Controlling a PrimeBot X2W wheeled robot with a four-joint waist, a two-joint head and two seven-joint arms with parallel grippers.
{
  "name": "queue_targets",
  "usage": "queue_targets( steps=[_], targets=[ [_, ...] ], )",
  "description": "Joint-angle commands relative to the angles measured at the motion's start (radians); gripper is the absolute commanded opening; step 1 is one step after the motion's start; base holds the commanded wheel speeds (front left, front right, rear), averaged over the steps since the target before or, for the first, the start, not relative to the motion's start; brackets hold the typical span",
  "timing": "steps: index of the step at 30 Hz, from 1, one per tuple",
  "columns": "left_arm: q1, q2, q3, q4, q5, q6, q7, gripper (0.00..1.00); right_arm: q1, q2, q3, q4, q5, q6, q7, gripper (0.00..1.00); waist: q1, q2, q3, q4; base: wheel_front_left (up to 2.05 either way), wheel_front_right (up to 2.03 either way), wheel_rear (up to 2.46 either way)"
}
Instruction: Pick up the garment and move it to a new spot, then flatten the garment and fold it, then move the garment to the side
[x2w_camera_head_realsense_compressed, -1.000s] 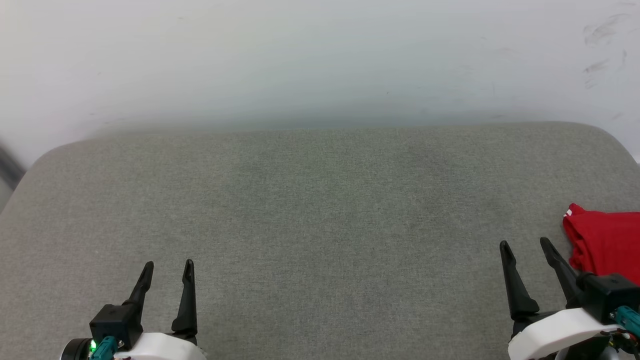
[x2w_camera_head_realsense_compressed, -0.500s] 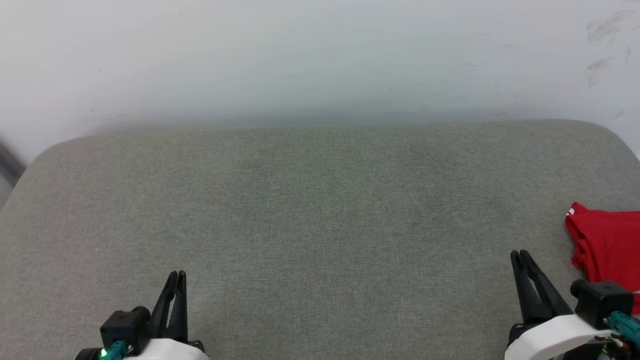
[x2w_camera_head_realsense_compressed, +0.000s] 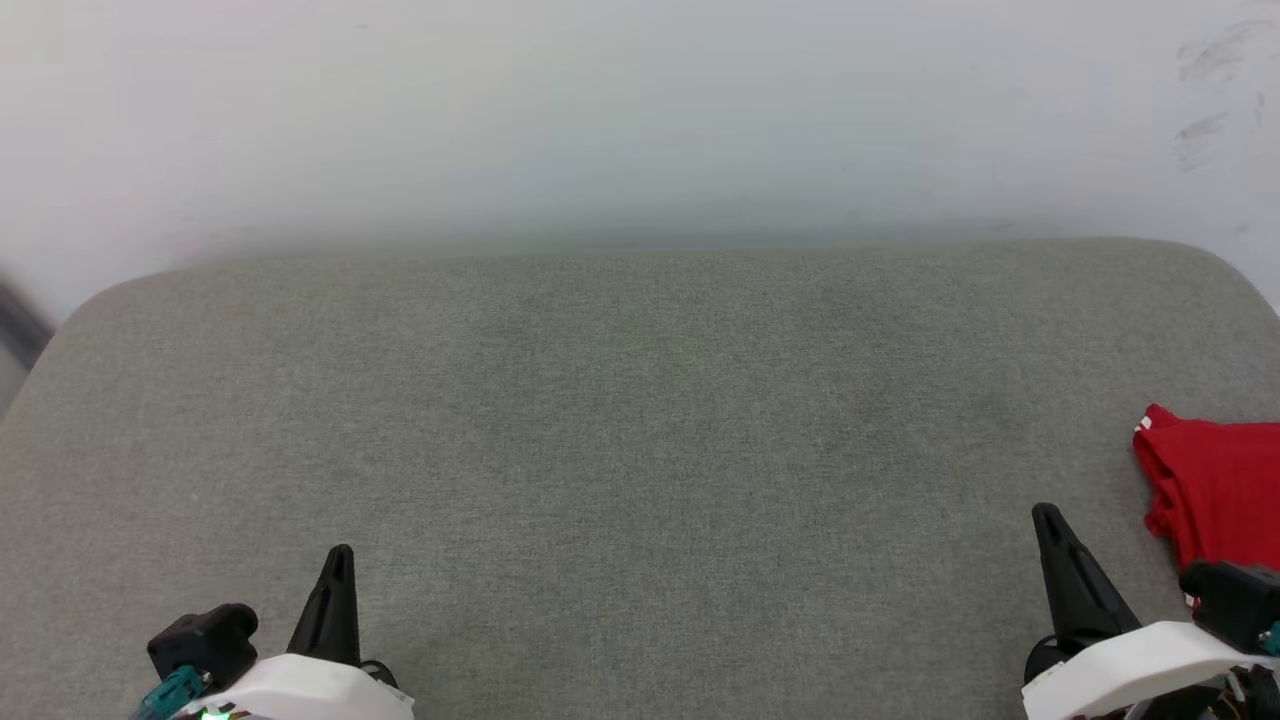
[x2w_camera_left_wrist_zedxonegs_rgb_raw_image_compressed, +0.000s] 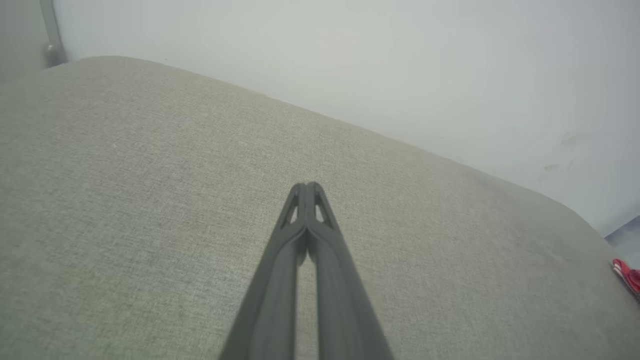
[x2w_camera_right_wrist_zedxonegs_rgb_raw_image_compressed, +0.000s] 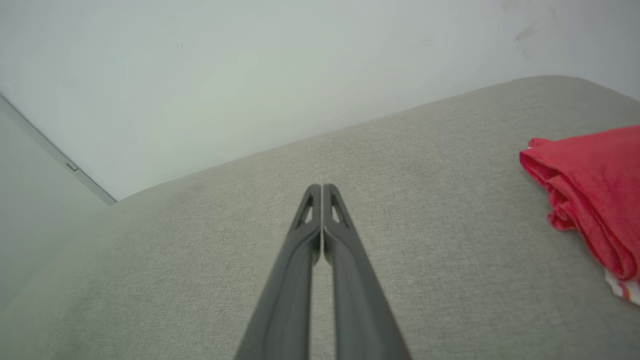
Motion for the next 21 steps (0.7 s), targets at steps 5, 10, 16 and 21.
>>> queue_targets(
  steps=[5, 10, 16, 21],
  targets=[
    [-0.039, -0.01, 0.03, -0.003, -0.086, -0.021, 0.023, 0.0, -0.042, 0.002, -0.007, 0.005, 0.108, 0.0, 0.01, 0.0, 0.0, 0.0, 0.001, 0.001, 0.0, 0.0, 0.0],
    [-0.048, -0.023, 0.047, 0.002, -0.153, -0.035, 0.044, 0.0, -0.052, 0.002, -0.012, 0.02, 0.189, 0.0, 0.017, 0.0, 0.0, 0.0, 0.002, 0.002, 0.0, 0.0, 0.0],
    [-0.057, -0.037, 0.068, 0.008, -0.229, -0.051, 0.066, 0.0, -0.064, 0.003, -0.017, 0.037, 0.281, 0.0, 0.025, 0.0, 0.0, 0.0, 0.003, 0.003, 0.0, 0.0, 0.0],
    [-0.064, -0.048, 0.084, 0.012, -0.288, -0.063, 0.085, 0.0, -0.074, 0.003, -0.021, 0.05, 0.353, 0.0, 0.032, 0.0, 0.0, 0.0, 0.004, 0.004, 0.0, 0.0, 0.0]
  ],
)
